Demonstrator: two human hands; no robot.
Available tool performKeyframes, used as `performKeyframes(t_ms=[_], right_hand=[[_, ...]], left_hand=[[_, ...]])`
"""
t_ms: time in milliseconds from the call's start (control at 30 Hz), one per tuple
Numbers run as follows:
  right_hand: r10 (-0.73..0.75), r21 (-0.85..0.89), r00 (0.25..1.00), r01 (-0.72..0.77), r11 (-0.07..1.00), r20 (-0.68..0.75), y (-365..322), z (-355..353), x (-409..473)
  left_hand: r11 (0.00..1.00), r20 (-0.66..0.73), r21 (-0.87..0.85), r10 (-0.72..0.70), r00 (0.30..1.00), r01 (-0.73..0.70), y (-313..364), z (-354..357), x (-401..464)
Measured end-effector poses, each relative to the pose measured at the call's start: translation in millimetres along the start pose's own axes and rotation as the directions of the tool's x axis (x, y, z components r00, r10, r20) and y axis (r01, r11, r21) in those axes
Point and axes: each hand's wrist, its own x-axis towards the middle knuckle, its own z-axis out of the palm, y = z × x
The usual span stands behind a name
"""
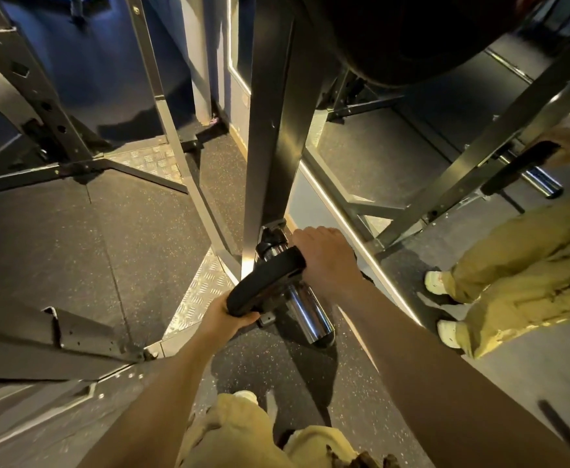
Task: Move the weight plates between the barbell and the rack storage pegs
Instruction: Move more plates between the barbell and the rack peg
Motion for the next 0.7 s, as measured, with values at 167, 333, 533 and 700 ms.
performKeyframes(t_ms=[167, 333, 533, 700], right_hand=[[0.269, 0.361, 0.937, -0.336, 0.87, 0.224, 53, 3, -4], [0.472, 0.553, 0.763, -0.646, 0.526, 0.443, 72, 16, -15], [0.408, 0.451, 0.838, -0.54, 0.711, 0.361, 69, 10, -17], [0.24, 0.103, 0.954, -0.262, 0.96, 0.182, 35, -14, -24]], left_hand=[[0.963, -0.009, 0.215, 0.168, 0.986, -0.162, 38, -5, -15], [0.857, 0.129, 0.432, 0.25, 0.96, -0.282, 92, 0, -9], [0.902, 0.018, 0.35, 0.262, 0.965, -0.252, 70, 5, -15], [0.983, -0.077, 0.099, 0.159, 0.984, -0.152, 21, 9, -25]])
